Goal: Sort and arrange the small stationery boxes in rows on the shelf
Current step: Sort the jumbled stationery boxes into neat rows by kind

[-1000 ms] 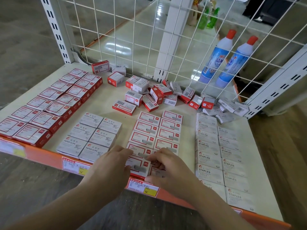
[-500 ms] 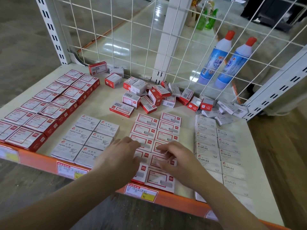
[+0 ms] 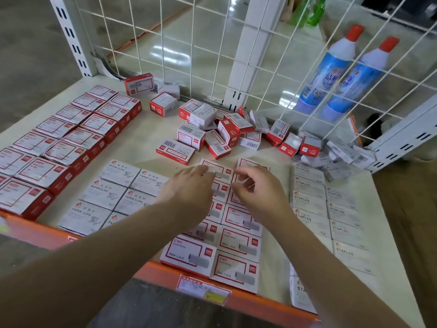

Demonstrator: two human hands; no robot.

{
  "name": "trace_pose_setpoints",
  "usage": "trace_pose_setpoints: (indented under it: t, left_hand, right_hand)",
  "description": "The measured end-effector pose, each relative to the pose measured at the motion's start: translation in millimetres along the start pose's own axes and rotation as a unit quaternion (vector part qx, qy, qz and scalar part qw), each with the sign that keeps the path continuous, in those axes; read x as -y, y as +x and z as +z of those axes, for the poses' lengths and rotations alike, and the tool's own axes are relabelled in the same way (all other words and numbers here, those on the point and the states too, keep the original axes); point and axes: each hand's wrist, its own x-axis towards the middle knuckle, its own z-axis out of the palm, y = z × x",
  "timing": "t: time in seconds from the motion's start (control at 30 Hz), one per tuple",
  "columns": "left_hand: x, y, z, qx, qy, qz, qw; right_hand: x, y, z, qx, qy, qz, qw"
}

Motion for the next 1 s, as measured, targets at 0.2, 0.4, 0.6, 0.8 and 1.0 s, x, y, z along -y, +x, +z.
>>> trace_pose_setpoints:
  t: [0.2,0.4,0.6,0.8,1.0]
  left_hand:
    - [7.1,11.5,-3.1,-0.009,-0.01,0.017,1.0]
    - [13.8,14.6,-7.2,-0.01,-0.001,0.039,0.999]
    - [15.8,12.3,-5.1,-0.013,-0.003,0.055,0.998]
    - [16.0,2.7,-5.1,-0.035,-0.065,0.05,0.996]
    - [16.5,-1.9,-6.8,-0.102,-0.118,-0.003,0.988]
  right_hand:
    - [1.1,39.9,12.0,-0.056,-0.023,0.06,0.996]
    - [0.1,73.7,22.8,-0.044,-0.074,0.083,0.993]
    - [0.4,83.1,29.0,-0.052,-0.09,0.089,0.991]
    - [8.3,69.1,12.9,-0.083,-0.042,0.061,0.994]
    - [3.6,40.5,-16.4,-0.053,-0.015,0.048,0.997]
